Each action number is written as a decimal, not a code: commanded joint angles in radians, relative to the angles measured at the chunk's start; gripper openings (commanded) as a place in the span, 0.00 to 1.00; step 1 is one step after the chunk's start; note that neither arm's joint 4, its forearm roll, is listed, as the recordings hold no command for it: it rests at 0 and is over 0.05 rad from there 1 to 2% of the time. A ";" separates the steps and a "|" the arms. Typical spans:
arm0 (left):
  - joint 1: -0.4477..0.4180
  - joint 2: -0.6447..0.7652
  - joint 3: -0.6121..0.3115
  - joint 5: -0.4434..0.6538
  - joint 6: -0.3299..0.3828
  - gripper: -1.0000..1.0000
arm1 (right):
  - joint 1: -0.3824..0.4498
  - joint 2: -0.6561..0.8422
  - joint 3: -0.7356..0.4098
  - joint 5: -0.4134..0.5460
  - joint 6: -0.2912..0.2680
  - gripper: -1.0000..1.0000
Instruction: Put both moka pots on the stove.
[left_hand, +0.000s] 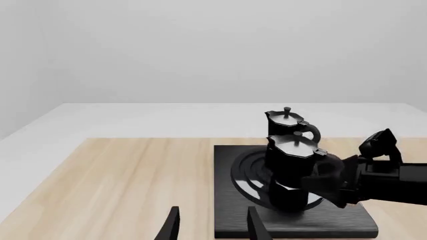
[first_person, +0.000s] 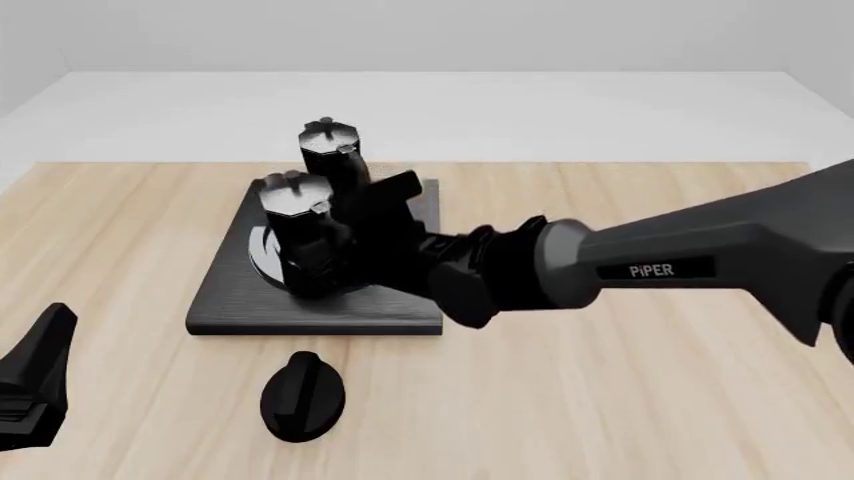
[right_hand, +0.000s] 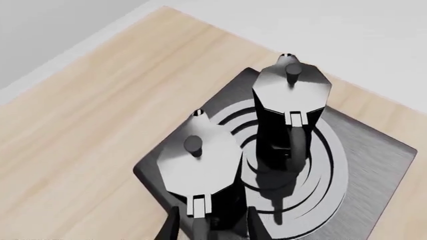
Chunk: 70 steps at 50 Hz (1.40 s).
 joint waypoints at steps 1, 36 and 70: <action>0.000 0.000 0.000 0.000 0.000 1.00 | 0.006 0.010 0.013 -0.003 0.011 1.00; 0.000 0.000 0.000 0.000 0.000 1.00 | 0.007 -0.118 0.201 -0.059 0.024 1.00; 0.000 0.000 0.000 0.000 0.000 1.00 | -0.026 -0.548 0.681 -0.162 0.025 1.00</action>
